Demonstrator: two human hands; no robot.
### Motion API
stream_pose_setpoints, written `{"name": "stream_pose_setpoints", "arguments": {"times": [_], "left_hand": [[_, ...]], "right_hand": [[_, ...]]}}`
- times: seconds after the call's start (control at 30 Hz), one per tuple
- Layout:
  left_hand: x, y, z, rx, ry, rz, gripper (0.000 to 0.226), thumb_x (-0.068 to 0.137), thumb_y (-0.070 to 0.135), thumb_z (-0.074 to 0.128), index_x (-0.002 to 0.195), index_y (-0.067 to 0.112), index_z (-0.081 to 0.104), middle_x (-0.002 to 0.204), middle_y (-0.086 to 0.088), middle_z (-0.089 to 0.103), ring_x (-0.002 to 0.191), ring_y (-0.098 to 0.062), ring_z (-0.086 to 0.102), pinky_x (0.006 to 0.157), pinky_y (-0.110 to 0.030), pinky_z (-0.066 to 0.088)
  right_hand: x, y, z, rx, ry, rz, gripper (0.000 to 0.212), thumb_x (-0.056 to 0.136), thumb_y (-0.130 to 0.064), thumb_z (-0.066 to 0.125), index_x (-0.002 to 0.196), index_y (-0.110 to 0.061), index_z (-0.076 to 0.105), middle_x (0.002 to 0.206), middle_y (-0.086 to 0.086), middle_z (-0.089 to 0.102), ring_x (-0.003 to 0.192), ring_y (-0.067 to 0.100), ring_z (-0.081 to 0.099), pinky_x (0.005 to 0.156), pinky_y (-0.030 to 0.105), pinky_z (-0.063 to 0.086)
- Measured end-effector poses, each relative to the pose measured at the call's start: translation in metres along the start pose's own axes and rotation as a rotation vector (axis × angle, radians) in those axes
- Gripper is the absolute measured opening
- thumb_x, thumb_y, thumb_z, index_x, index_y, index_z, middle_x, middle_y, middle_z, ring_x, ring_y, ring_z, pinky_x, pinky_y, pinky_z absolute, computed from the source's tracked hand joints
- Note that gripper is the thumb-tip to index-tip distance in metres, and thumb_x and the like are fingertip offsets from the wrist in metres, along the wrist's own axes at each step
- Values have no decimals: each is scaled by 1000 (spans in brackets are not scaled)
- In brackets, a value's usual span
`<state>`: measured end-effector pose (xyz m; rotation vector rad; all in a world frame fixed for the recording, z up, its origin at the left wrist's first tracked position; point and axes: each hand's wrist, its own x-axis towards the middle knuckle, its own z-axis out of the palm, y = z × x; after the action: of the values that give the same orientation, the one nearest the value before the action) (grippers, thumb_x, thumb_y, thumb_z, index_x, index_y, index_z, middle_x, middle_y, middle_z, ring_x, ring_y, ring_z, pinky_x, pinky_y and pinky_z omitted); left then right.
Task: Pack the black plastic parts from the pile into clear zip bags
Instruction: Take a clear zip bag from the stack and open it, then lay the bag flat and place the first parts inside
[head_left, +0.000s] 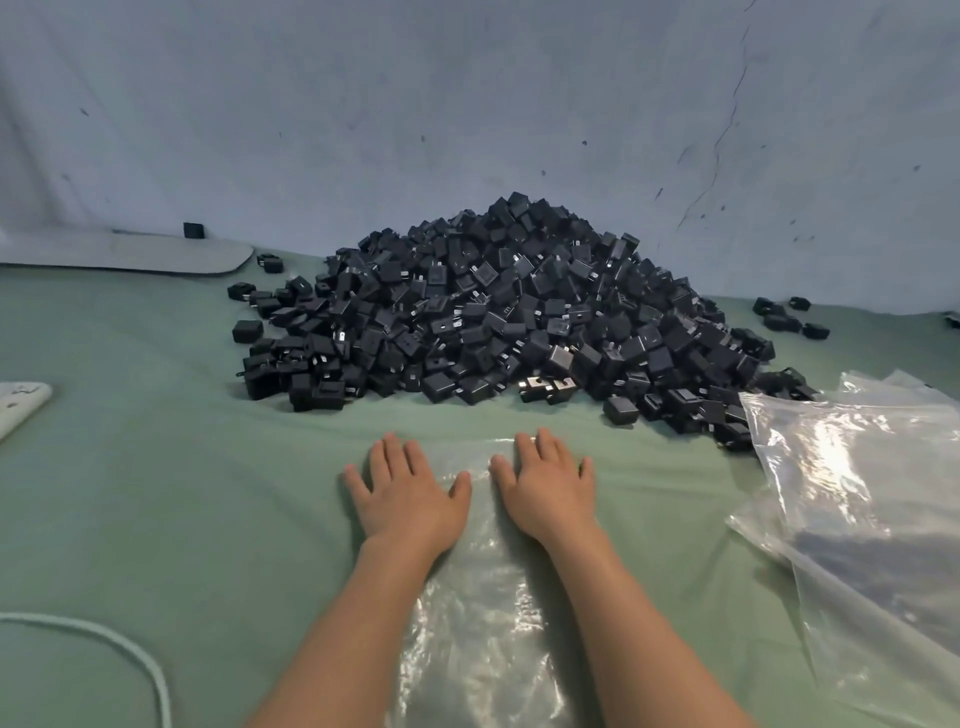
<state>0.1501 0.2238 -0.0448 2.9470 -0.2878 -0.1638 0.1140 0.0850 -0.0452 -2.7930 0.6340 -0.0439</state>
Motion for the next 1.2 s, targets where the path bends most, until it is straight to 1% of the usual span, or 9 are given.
{"name": "stream_pose_setpoints", "arguments": {"times": [0.13, 0.23, 0.33, 0.4, 0.53, 0.77, 0.97, 1.1, 1.2], "left_hand": [[7, -16, -11, 32, -15, -55, 88, 90, 67, 15, 151, 6, -2, 159, -12, -8, 146, -26, -8, 113, -54, -7], [5, -8, -13, 9, 133, 83, 77, 96, 54, 25, 151, 9, -3, 158, -11, -12, 146, -29, -9, 114, -52, -6], [1, 13, -3, -58, 164, 301, 69, 97, 47, 29, 151, 14, 3, 160, -7, -3, 146, -24, -4, 116, -47, -3], [-2, 18, 6, -23, 129, 320, 65, 98, 49, 21, 151, 15, 8, 160, -7, 1, 146, -24, -2, 117, -46, -2], [-5, 17, 13, -6, 139, 312, 67, 97, 49, 18, 152, 14, 1, 160, -8, -2, 146, -24, -4, 116, -46, -2], [-8, 14, 6, 79, 88, 364, 72, 95, 38, 28, 149, 11, -12, 158, -12, -11, 145, -30, -9, 115, -50, -5], [-2, 15, 12, -24, 143, 310, 65, 97, 48, 19, 152, 14, 7, 160, -7, 1, 146, -23, -2, 116, -44, -3], [2, 15, 14, -69, 180, 311, 62, 96, 51, 24, 148, 18, 22, 159, -6, 11, 146, -21, 6, 116, -43, 2], [2, 14, 10, -143, 196, 329, 54, 97, 47, 30, 143, 20, 34, 157, -5, 18, 145, -21, 12, 118, -42, 7]], "right_hand": [[9, 12, -11, -29, -20, 79, 62, 99, -54, 18, 153, -23, 14, 162, 3, 3, 148, 22, 0, 116, 55, -3], [17, 12, -19, -55, 55, 61, 51, 100, -44, 27, 147, -22, 30, 158, 5, 18, 147, 23, 9, 116, 57, 2], [31, -12, -22, 55, 248, -76, 42, 97, -26, 42, 139, -24, 45, 149, 5, 36, 139, 23, 28, 117, 43, 17], [43, -32, -22, 242, 262, -150, 40, 96, -19, 45, 136, -20, 49, 141, 4, 45, 128, 23, 42, 108, 34, 32], [63, -59, -12, 328, 169, -138, 46, 98, -23, 46, 143, -18, 39, 146, 5, 36, 126, 25, 46, 101, 34, 38], [80, -71, 0, 231, 259, -15, 41, 95, -25, 52, 133, -14, 42, 135, 8, 40, 117, 28, 47, 97, 36, 40], [69, -59, -22, 558, 163, 44, 42, 92, -18, 56, 133, -11, 47, 135, 11, 46, 118, 25, 50, 93, 27, 37], [31, -21, -61, 370, -19, -101, 41, 87, -10, 57, 128, -17, 56, 127, 3, 59, 114, 20, 55, 87, 20, 37], [-1, 6, -72, 202, -150, -159, 43, 84, 2, 48, 120, -18, 61, 120, 3, 61, 108, 22, 58, 88, 27, 46]]}}
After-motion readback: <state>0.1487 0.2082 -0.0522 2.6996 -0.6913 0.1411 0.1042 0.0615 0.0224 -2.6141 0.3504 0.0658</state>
